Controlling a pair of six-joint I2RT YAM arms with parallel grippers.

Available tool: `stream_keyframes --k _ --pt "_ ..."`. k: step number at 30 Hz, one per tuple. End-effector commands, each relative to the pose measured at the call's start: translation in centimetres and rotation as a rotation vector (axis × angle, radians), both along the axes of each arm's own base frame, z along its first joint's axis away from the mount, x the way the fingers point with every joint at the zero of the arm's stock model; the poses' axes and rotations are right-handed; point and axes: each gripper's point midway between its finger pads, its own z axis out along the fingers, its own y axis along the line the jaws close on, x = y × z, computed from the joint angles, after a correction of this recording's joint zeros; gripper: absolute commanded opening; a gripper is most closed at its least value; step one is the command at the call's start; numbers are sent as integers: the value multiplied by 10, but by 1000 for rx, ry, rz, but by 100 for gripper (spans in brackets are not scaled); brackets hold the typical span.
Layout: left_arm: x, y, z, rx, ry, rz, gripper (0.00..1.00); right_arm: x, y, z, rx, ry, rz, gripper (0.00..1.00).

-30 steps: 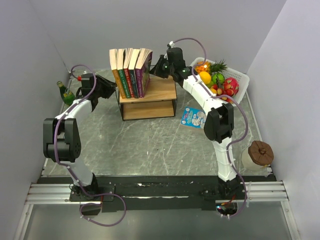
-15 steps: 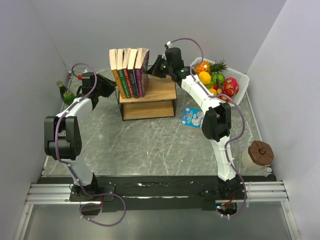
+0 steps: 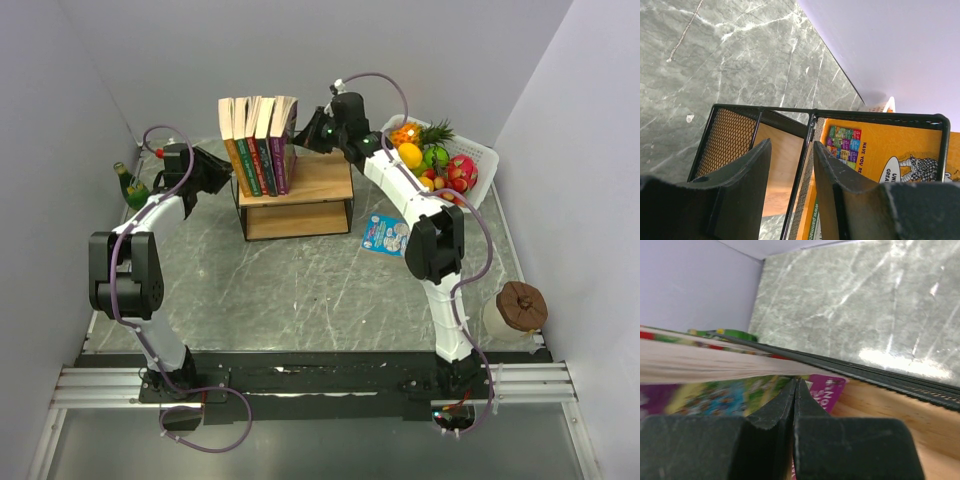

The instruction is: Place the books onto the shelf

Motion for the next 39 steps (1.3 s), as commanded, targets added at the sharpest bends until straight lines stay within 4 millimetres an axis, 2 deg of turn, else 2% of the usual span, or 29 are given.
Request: stream_keyframes --k 1,5,13,20,29,33,34,39 --pt "9 -1 20 3 -53 -13 45 -23 10 97 118 -173 62 0" --pt "9 -1 21 2 -56 -16 45 -28 16 104 127 -188 92 0" --pt "8 -2 22 0 -56 -20 45 -34 26 100 130 -175 140 0" --pt "7 -2 21 6 -51 -21 45 -28 10 99 116 -172 83 0" --pt "7 0 25 13 -57 -18 45 -25 2 81 88 -141 65 0" --pt "5 3 25 17 -56 -11 45 -22 -4 68 65 -123 52 0" --pt "5 4 27 18 -61 -7 45 -23 -5 60 58 -108 50 0" --pt "4 5 26 18 -56 -4 45 -21 -9 48 35 -90 37 0"
